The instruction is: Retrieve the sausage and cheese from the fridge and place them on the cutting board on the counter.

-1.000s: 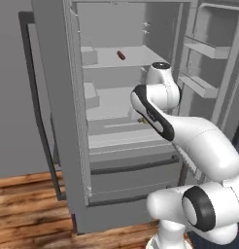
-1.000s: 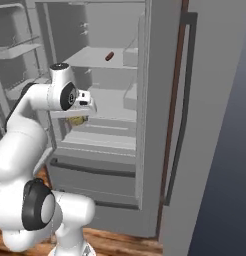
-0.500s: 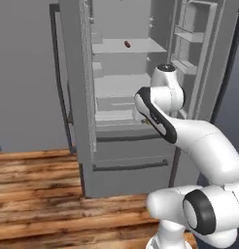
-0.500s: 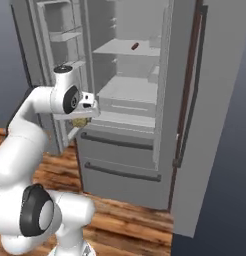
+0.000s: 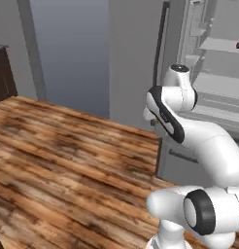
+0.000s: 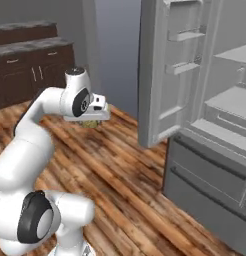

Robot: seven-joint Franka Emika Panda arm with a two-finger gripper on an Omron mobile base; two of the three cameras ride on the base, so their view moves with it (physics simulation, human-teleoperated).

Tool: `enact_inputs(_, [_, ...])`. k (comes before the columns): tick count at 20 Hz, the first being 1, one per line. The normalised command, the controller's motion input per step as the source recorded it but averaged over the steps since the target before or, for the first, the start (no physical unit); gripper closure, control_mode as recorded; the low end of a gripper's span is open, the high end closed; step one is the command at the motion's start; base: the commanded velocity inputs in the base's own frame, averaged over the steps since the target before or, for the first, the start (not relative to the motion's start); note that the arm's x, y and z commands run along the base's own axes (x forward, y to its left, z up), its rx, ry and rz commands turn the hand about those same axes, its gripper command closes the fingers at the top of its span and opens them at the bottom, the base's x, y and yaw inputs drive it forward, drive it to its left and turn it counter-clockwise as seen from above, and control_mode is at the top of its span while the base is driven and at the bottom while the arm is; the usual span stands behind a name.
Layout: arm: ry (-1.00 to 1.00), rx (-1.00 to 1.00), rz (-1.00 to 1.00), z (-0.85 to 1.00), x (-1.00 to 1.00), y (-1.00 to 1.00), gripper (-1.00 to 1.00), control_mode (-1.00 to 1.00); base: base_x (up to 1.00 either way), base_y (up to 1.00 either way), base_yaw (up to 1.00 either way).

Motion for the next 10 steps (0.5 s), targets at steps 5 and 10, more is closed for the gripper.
enact_inputs(5, [0.00,0.00,0.00,0.00,0.00,0.00,1.00,1.00,-0.05,0.25,0.94])
enact_inputs(10, [0.00,0.00,0.00,0.00,0.00,0.00,1.00,1.00,0.16,0.23,0.82])
